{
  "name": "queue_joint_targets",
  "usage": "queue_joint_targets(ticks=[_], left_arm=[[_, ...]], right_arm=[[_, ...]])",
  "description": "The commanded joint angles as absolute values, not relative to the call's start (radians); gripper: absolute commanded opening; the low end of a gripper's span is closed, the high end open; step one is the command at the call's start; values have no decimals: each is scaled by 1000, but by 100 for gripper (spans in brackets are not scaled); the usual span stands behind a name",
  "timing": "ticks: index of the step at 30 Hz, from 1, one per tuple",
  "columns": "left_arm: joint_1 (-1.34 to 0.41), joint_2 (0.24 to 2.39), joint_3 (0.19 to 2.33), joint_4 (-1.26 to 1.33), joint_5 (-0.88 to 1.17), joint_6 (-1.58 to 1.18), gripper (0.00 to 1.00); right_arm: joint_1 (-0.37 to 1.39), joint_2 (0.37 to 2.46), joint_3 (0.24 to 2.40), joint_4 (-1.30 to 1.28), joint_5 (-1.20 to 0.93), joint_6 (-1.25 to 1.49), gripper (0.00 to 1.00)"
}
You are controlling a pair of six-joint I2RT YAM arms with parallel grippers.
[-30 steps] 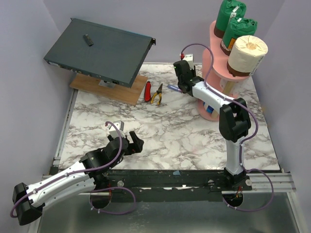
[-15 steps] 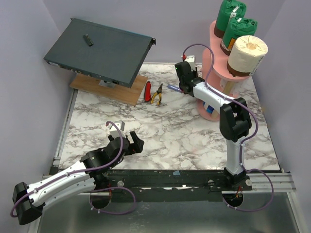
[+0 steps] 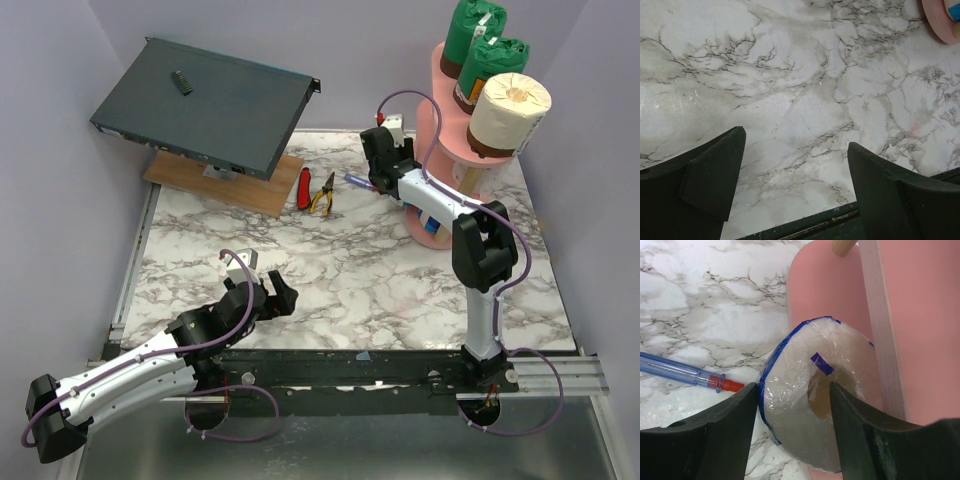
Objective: Place and organize the paper towels onto the shelf
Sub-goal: Place the paper towel on the shelf.
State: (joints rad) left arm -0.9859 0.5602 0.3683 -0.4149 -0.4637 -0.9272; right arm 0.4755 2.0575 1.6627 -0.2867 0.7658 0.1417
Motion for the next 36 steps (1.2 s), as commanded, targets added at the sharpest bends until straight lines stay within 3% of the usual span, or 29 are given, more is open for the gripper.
queue_joint_targets(ticks=[1, 14, 20, 36], left_arm=[[-991, 556, 384, -402, -445, -925, 88], [-991, 601, 400, -373, -428, -916, 88], [-991, 614, 405, -366, -422, -917, 87], [-991, 621, 408, -359, -419, -913, 87]], right_arm=[[465, 2050, 1666, -307, 796, 162, 63], [478, 1995, 1717, -350, 765, 174, 71], [498, 1970, 1721, -347, 763, 172, 81], [556, 1948, 1724, -335, 747, 161, 80]])
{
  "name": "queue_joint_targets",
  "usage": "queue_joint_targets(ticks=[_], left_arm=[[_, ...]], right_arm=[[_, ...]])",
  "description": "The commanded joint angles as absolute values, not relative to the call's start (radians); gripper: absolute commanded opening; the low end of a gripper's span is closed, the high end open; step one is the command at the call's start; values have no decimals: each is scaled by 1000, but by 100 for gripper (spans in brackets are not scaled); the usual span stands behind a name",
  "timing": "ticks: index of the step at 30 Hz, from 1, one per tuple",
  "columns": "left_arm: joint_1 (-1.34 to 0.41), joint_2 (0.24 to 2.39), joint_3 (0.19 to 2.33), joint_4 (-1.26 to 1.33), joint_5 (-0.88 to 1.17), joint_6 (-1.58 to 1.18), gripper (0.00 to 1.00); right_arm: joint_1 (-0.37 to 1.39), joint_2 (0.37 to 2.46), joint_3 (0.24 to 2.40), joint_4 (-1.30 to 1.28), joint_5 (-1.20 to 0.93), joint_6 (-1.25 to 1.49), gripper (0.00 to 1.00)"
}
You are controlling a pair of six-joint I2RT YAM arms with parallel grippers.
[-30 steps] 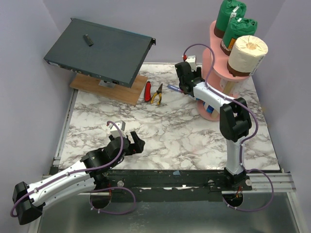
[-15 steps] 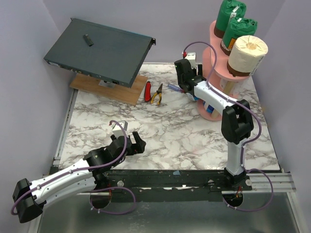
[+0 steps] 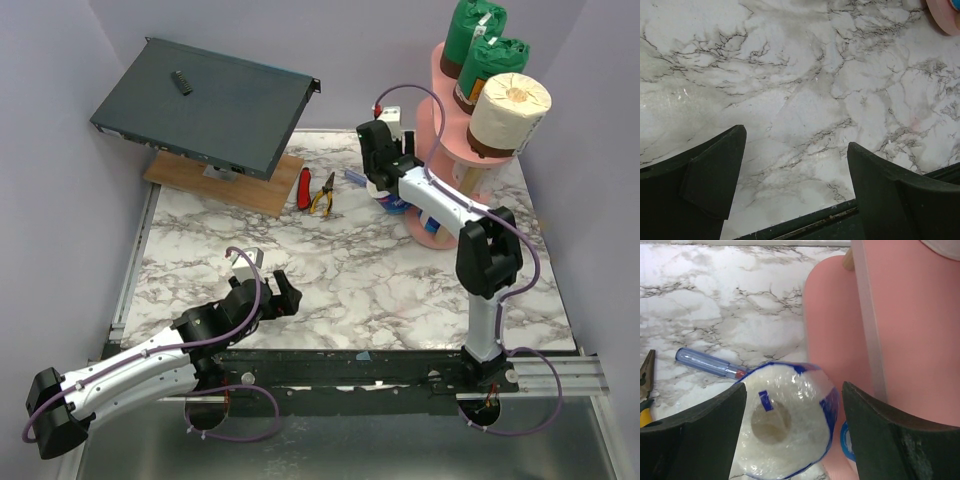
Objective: Place and organize the paper towels onto the shelf
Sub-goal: Place the paper towel on the shelf.
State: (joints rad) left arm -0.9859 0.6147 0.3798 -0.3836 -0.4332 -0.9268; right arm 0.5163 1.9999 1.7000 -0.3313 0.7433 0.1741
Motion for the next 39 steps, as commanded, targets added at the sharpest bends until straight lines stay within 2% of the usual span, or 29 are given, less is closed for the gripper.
queue_joint_targets(ticks=[1, 9, 16, 22, 27, 31, 39], left_arm=[[-991, 625, 412, -356, -420, -910, 87], [-991, 693, 459, -313, -410, -884, 87], [-988, 774, 531, -267, -402, -850, 89], [-963, 902, 634, -242, -369, -847, 92], [-941, 993, 714, -245, -342, -842, 94], [-924, 1024, 730, -212, -316, -847, 95], [-849, 1087, 775, -181, -209, -860, 98]], right_arm=[[570, 1942, 1728, -335, 749, 158, 80], [626, 1878, 1742, -366, 726, 186, 80], [681, 1739, 1658, -409, 702, 275, 80], [757, 1460, 1399, -411, 634, 376, 80], [764, 1165, 1159, -457, 575, 512, 80], [764, 957, 1045, -514, 551, 609, 79], [764, 840, 1003, -741, 619, 712, 79]])
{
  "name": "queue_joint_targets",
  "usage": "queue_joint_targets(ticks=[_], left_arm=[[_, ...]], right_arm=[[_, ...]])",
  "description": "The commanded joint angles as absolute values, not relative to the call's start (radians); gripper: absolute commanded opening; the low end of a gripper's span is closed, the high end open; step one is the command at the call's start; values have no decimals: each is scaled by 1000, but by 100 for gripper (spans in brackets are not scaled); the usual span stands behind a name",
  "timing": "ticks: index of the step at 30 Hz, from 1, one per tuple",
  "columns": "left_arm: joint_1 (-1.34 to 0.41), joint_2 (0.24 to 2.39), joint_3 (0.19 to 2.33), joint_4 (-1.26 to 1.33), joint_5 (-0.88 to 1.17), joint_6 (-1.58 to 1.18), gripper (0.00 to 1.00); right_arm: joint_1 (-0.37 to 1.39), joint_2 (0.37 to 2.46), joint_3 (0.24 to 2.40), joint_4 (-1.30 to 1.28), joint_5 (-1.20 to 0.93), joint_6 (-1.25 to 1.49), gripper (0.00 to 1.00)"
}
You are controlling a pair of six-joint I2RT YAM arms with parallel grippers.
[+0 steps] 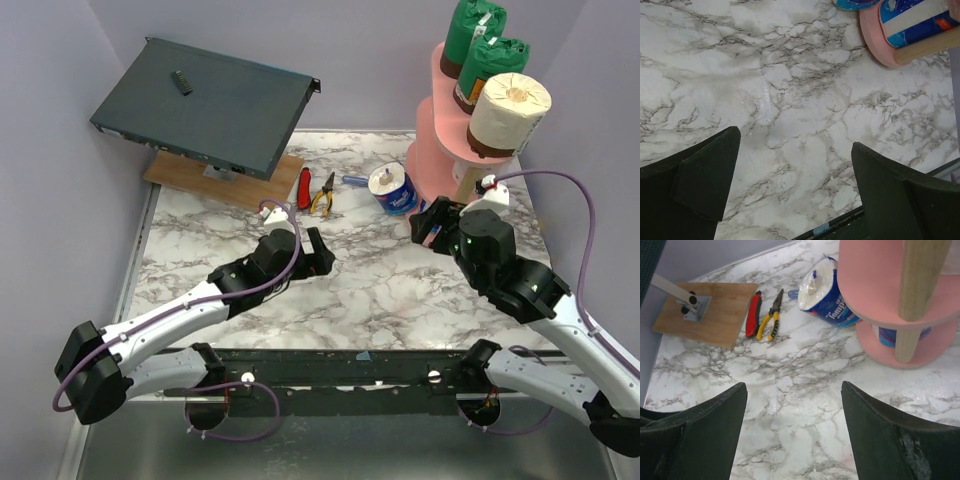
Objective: Place and organize the paper towels onto the shelf
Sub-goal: Place the paper towel on the shelf.
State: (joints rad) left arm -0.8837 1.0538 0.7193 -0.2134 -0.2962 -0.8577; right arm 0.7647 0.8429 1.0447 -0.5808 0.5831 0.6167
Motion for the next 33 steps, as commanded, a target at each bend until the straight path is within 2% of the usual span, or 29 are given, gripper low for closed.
queue_joint_targets(ticks=[1, 7, 11, 16, 22, 33], left_arm=[[-838, 1101, 788, -188, -194, -863, 98], [-752, 1206, 845, -157, -48, -903, 99], [-733, 1322, 940, -137, 40, -881, 99], [-731, 1415, 1037, -144, 67, -914, 96], [-723, 1443, 1077, -120, 66, -960, 94], [-711, 1438, 1081, -153, 59, -968, 93]], right_arm=[[764, 827, 986, -756, 634, 738, 79], [763, 636, 829, -736, 737, 929, 82], [764, 479, 707, -652, 707, 937, 80], [764, 425, 691, -775, 813, 1032, 80], [764, 513, 734, -902, 911, 1153, 80], [764, 621, 672, -936, 954, 1280, 80]])
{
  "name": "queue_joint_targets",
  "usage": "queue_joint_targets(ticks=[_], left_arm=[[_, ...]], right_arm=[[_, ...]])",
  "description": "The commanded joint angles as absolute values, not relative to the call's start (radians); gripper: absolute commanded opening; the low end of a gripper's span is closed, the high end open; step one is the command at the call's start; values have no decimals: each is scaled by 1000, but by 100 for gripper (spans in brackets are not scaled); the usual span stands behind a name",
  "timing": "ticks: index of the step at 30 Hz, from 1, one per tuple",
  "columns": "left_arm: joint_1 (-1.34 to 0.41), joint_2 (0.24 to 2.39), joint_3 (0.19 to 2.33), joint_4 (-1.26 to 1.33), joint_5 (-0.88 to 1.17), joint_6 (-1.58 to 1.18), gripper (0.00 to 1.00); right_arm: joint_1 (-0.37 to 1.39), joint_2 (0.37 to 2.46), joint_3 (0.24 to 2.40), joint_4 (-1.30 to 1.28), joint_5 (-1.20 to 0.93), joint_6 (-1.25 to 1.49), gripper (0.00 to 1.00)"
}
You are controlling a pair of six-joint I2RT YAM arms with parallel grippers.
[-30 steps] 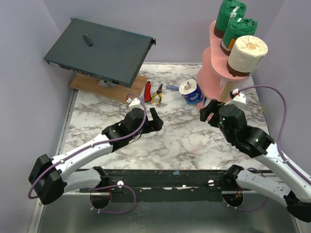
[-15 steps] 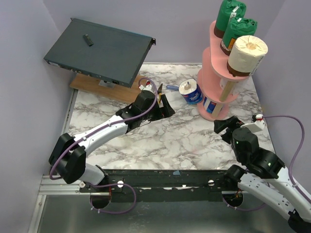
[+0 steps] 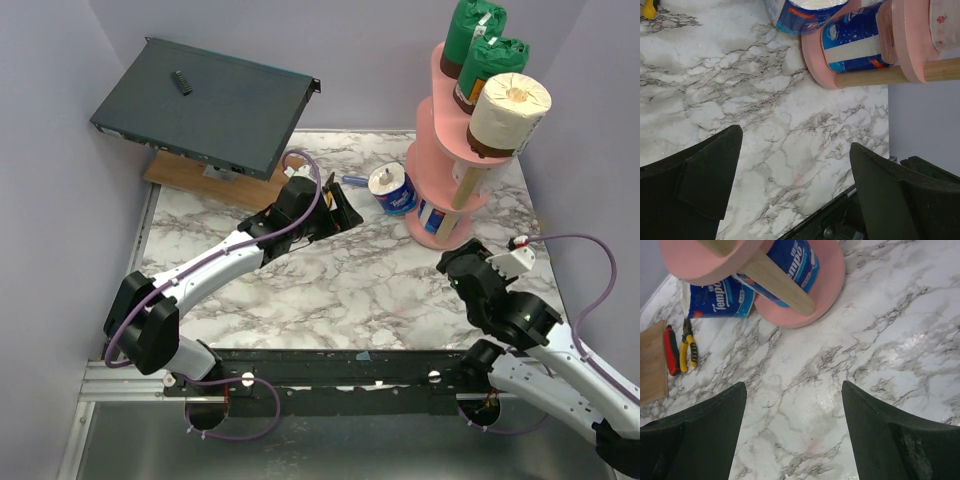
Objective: Place and organize the paper towels onto the shelf
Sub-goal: Place the paper towel on the shelf, then adjust the shelf at the center of the board.
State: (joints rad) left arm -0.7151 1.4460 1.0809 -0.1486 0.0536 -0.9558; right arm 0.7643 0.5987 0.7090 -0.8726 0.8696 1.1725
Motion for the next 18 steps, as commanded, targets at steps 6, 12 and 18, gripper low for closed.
queue_joint_targets(ticks=[6, 12, 18], left_arm=[[-690, 1480, 1120, -148, 89, -973, 93], [-638, 1539, 1160, -139, 173, -989, 93], [-632, 1498, 1076, -80, 185, -1009, 92]], right_arm=[[762, 652, 646, -875, 988, 1227, 82], [760, 627, 628, -665, 958, 941, 90], [761, 506, 608, -280, 921, 540, 84]])
